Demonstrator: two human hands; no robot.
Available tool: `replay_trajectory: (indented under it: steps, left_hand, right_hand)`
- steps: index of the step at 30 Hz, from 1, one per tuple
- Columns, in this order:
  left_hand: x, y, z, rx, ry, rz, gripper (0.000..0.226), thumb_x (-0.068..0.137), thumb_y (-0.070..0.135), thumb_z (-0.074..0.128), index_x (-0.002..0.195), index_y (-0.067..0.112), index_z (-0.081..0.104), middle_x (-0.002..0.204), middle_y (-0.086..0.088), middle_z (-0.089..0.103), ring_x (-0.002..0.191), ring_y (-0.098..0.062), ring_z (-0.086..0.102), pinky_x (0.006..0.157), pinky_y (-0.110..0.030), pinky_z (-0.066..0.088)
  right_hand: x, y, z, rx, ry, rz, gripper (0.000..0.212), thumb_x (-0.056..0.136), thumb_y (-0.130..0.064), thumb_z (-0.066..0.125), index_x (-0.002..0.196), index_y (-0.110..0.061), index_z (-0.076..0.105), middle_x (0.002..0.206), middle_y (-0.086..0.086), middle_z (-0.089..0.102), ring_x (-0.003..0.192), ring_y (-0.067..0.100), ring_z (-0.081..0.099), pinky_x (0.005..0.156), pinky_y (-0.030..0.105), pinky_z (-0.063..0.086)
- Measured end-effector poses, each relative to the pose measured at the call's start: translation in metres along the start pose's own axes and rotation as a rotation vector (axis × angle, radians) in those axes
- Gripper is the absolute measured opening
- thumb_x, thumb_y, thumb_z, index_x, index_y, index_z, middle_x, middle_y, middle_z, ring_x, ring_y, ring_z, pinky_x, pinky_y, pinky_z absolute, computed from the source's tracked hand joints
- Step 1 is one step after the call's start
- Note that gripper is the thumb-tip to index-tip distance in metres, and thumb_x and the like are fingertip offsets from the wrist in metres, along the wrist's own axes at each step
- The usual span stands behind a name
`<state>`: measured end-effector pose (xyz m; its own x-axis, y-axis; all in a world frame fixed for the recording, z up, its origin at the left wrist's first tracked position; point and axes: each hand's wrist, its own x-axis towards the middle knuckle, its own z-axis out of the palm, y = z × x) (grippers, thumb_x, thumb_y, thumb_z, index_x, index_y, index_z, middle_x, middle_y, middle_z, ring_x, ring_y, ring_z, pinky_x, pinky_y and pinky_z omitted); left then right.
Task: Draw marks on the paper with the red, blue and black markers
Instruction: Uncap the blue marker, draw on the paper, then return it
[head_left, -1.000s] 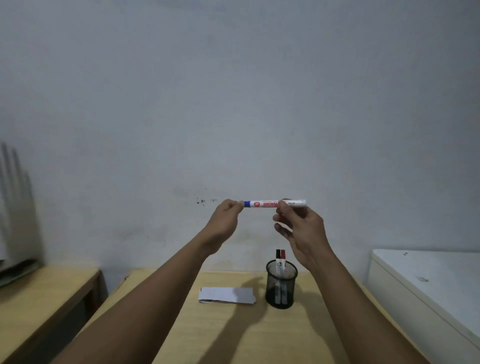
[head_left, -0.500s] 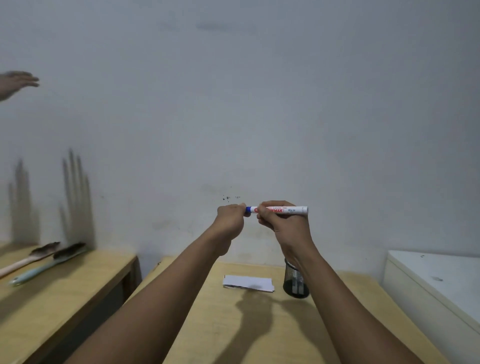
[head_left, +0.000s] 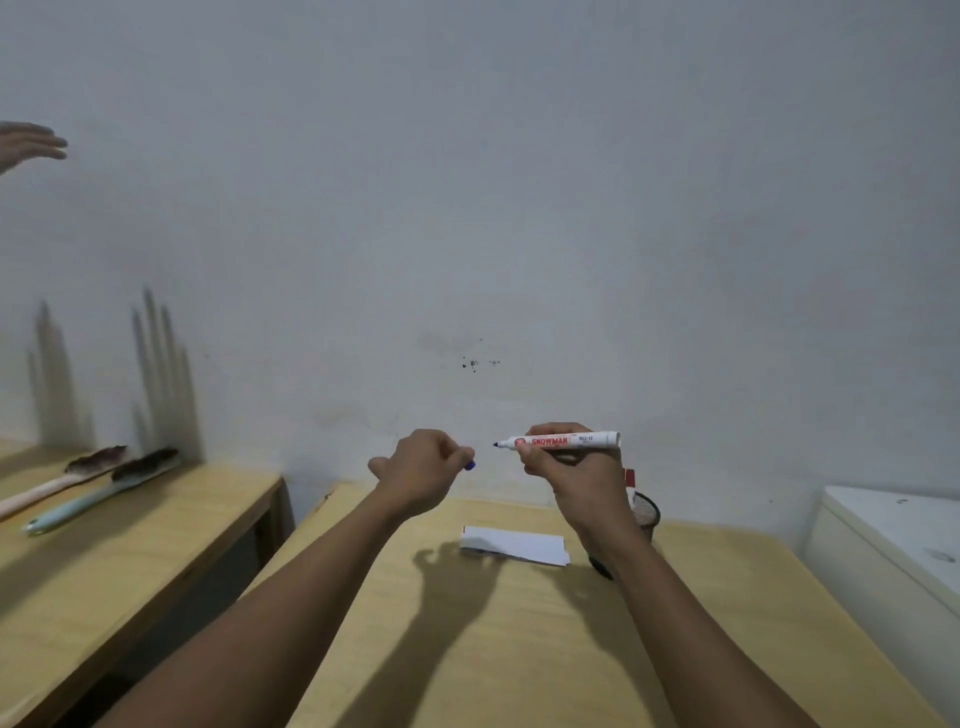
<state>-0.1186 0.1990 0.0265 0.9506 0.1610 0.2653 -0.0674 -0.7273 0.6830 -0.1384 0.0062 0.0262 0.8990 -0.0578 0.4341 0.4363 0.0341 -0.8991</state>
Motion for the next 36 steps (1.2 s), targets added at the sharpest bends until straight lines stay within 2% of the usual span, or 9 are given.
replay_trajectory:
  steps: [4, 10, 15, 19, 25, 28, 32, 34, 36]
  left_hand:
    - [0.014, -0.045, 0.024, 0.086, -0.01, -0.004, 0.019, 0.087, 0.047, 0.067, 0.079, 0.031, 0.071, 0.079, 0.02, 0.067, 0.086, -0.005, 0.06, 0.078, -0.038, 0.023]
    - [0.035, -0.094, 0.062, 0.126, -0.053, -0.046, 0.006, 0.088, 0.045, 0.065, 0.087, 0.041, 0.069, 0.08, 0.023, 0.069, 0.084, 0.002, 0.058, 0.077, -0.037, 0.02]
    - [0.048, -0.116, 0.084, 0.195, -0.035, -0.023, 0.018, 0.092, 0.034, 0.058, 0.102, 0.037, 0.072, 0.082, 0.023, 0.072, 0.087, 0.002, 0.052, 0.074, -0.035, 0.016]
    - [0.049, -0.123, 0.095, 0.271, 0.009, 0.016, 0.023, 0.091, 0.031, 0.053, 0.102, 0.034, 0.073, 0.095, 0.019, 0.073, 0.101, -0.002, 0.056, 0.089, -0.036, 0.02]
    - [0.042, -0.13, 0.095, 0.423, 0.01, 0.156, 0.04, 0.085, 0.05, 0.057, 0.122, 0.036, 0.063, 0.114, 0.015, 0.067, 0.114, -0.012, 0.053, 0.099, -0.045, 0.02]
    - [0.026, -0.119, 0.092, 0.432, 0.124, 0.304, 0.039, 0.083, 0.055, 0.053, 0.112, 0.034, 0.069, 0.112, 0.011, 0.066, 0.106, -0.018, 0.056, 0.091, -0.047, 0.029]
    - [-0.006, -0.099, 0.099, 0.582, -0.012, 0.453, 0.036, 0.083, 0.056, 0.048, 0.106, 0.035, 0.066, 0.118, 0.017, 0.065, 0.111, -0.02, 0.053, 0.088, -0.049, 0.028]
    - [-0.013, -0.101, 0.106, 0.648, -0.108, 0.445, 0.035, 0.086, 0.053, 0.043, 0.107, 0.032, 0.062, 0.121, 0.016, 0.064, 0.117, -0.024, 0.051, 0.089, -0.051, 0.026]
    - [-0.016, -0.105, 0.11, 0.674, -0.165, 0.413, 0.034, 0.089, 0.052, 0.037, 0.099, 0.028, 0.058, 0.113, 0.013, 0.064, 0.117, -0.027, 0.052, 0.086, -0.05, 0.026]
  right_hand:
    - [0.008, 0.044, 0.002, -0.002, -0.01, 0.09, 0.017, 0.082, -0.002, 0.082, 0.097, 0.0, 0.073, 0.079, 0.011, 0.077, 0.072, 0.016, 0.073, 0.072, 0.032, 0.063]
    - [0.018, 0.102, 0.007, 0.002, -0.023, 0.217, 0.013, 0.084, -0.001, 0.08, 0.094, -0.001, 0.072, 0.073, 0.01, 0.073, 0.067, 0.019, 0.068, 0.065, 0.028, 0.057]
    - [0.024, 0.133, 0.014, 0.004, -0.034, 0.268, 0.009, 0.081, 0.004, 0.079, 0.088, 0.003, 0.073, 0.079, 0.011, 0.076, 0.072, 0.014, 0.071, 0.062, 0.021, 0.054]
    - [0.031, 0.149, 0.02, 0.006, -0.05, 0.34, 0.009, 0.082, 0.005, 0.078, 0.09, 0.002, 0.073, 0.087, 0.011, 0.078, 0.076, 0.013, 0.072, 0.063, 0.026, 0.054]
    - [0.04, 0.159, 0.026, -0.025, -0.065, 0.351, 0.01, 0.085, 0.002, 0.076, 0.093, -0.002, 0.071, 0.086, 0.012, 0.075, 0.078, 0.02, 0.071, 0.071, 0.032, 0.057]
    - [0.045, 0.16, 0.027, -0.048, -0.091, 0.311, 0.008, 0.083, 0.006, 0.076, 0.086, 0.002, 0.07, 0.086, 0.017, 0.074, 0.079, 0.018, 0.071, 0.074, 0.034, 0.057]
    - [0.057, 0.169, 0.031, -0.116, -0.131, 0.3, 0.012, 0.08, 0.004, 0.079, 0.083, -0.004, 0.07, 0.086, 0.012, 0.075, 0.084, 0.019, 0.074, 0.077, 0.033, 0.059]
    - [0.06, 0.179, 0.033, -0.17, -0.144, 0.291, 0.014, 0.079, -0.001, 0.081, 0.08, -0.01, 0.071, 0.084, 0.01, 0.076, 0.086, 0.024, 0.074, 0.082, 0.041, 0.059]
    - [0.062, 0.189, 0.033, -0.26, -0.157, 0.268, 0.015, 0.079, -0.003, 0.082, 0.079, -0.013, 0.071, 0.083, 0.007, 0.077, 0.084, 0.02, 0.074, 0.081, 0.037, 0.059]
